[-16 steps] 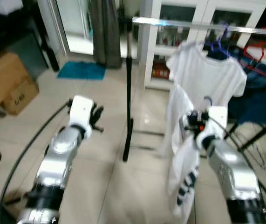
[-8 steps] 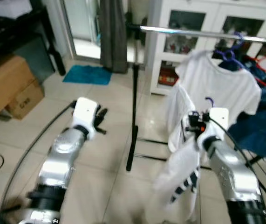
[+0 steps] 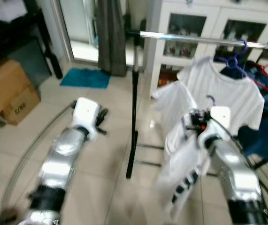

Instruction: Hang hanger

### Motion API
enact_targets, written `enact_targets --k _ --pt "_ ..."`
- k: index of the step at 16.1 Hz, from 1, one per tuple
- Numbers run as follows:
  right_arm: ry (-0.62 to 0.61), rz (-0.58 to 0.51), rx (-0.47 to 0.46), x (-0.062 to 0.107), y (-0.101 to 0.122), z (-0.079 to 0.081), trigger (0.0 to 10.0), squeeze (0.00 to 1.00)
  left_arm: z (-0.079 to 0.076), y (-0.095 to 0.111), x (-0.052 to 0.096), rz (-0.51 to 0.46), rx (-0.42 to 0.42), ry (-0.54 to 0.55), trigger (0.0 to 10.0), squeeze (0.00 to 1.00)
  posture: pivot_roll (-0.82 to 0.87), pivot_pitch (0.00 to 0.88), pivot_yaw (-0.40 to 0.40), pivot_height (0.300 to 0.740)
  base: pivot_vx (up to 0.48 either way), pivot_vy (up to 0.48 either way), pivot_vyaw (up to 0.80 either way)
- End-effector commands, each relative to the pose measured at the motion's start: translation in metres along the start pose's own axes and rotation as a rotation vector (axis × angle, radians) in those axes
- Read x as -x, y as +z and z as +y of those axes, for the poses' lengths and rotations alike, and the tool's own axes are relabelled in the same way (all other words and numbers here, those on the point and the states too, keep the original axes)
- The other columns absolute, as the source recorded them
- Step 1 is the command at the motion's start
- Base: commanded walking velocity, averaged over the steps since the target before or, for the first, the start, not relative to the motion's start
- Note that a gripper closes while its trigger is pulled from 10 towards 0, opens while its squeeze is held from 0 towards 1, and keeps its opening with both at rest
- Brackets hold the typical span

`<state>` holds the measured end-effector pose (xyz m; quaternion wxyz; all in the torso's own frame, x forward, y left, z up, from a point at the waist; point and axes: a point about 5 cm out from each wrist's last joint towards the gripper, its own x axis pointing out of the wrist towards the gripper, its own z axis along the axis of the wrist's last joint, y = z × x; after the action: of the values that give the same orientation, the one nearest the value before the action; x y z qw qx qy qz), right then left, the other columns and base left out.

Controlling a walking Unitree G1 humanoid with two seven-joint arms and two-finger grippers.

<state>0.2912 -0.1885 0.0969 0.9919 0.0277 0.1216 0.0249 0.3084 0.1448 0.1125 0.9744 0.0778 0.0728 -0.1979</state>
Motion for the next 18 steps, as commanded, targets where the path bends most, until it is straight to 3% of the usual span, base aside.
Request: enact_targets --k 1,5,12,18 --pt "0.015 -0.054 0.01 -0.002 0.012 0.004 10.0 0.0 0.008 0.006 0.002 -0.02 -0.027 0.019 10.0 0.0 0.06 0.0 -0.011 0.74 0.341 0.0 0.0" --pt "0.025 -0.063 0.018 -0.003 0.013 0.004 10.0 0.0 0.008 0.007 0.0 -0.019 -0.025 0.019 10.0 0.0 0.06 0.0 -0.014 0.74 0.336 0.0 -0.6" --pt "0.044 -0.097 0.052 -0.008 0.023 0.007 10.0 0.0 0.007 0.007 -0.001 -0.021 -0.031 0.014 10.0 0.0 0.06 0.0 -0.024 0.74 0.329 0.0 0.0" --pt "0.128 -0.165 0.118 -0.014 0.048 0.022 10.0 0.0 0.007 0.009 -0.002 -0.029 -0.035 0.015 10.0 0.0 0.07 0.0 -0.032 0.74 0.326 0.0 0.0"
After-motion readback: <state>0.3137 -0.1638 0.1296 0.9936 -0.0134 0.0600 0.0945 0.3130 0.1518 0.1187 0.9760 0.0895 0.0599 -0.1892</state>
